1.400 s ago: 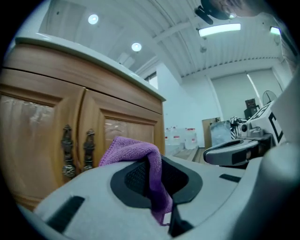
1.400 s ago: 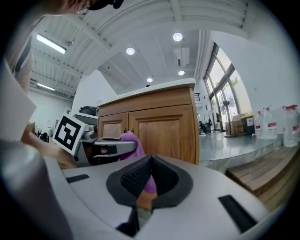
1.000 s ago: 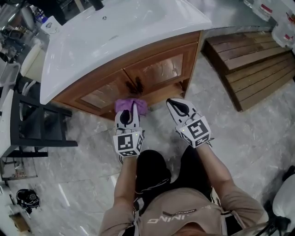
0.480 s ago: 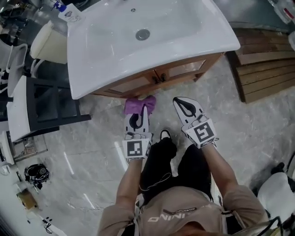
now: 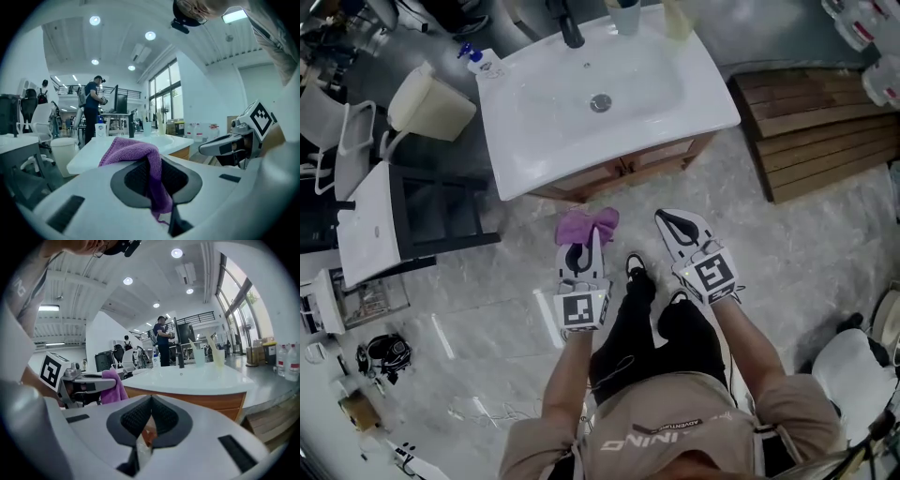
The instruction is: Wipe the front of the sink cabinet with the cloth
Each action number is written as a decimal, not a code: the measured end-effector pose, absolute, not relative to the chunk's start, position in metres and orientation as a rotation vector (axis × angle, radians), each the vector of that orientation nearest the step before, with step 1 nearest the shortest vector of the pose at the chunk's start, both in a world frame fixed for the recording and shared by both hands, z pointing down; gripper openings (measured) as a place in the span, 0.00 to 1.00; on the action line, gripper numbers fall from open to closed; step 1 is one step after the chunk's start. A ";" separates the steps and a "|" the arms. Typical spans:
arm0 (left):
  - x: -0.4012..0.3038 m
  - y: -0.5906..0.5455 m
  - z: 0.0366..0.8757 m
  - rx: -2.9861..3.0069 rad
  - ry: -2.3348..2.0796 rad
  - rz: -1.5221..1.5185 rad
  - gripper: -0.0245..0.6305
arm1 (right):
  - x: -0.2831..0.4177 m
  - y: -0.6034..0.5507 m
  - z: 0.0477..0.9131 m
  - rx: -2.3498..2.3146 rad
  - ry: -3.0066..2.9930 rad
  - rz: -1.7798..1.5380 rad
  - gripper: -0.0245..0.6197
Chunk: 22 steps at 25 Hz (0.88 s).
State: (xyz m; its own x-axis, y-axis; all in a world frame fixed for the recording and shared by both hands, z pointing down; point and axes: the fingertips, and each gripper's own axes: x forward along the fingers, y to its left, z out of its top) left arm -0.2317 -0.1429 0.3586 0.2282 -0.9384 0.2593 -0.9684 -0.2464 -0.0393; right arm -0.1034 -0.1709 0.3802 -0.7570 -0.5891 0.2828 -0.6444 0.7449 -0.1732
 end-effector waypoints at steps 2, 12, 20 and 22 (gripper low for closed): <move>-0.236 -0.138 0.333 2.334 -1.853 0.349 0.09 | -0.099 -0.164 0.355 0.955 -2.725 0.419 0.05; -0.268 -0.114 0.233 2.187 -1.868 0.259 0.09 | -0.088 -0.133 0.234 0.941 -2.706 0.377 0.05; -0.276 -0.126 0.170 2.281 -1.847 0.268 0.09 | -0.111 -0.146 0.178 0.905 -2.737 0.288 0.05; -0.278 -0.133 0.160 2.309 -1.833 0.254 0.09 | -0.117 -0.154 0.171 0.921 -2.738 0.274 0.05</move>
State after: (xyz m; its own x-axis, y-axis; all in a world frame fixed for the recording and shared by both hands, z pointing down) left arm -0.2778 -0.1332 0.1603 0.2242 -0.9431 0.2457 -0.9743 -0.2222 0.0363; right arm -0.1166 -0.1537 0.1707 -0.7727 -0.5681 0.2831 -0.6129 0.7838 -0.1001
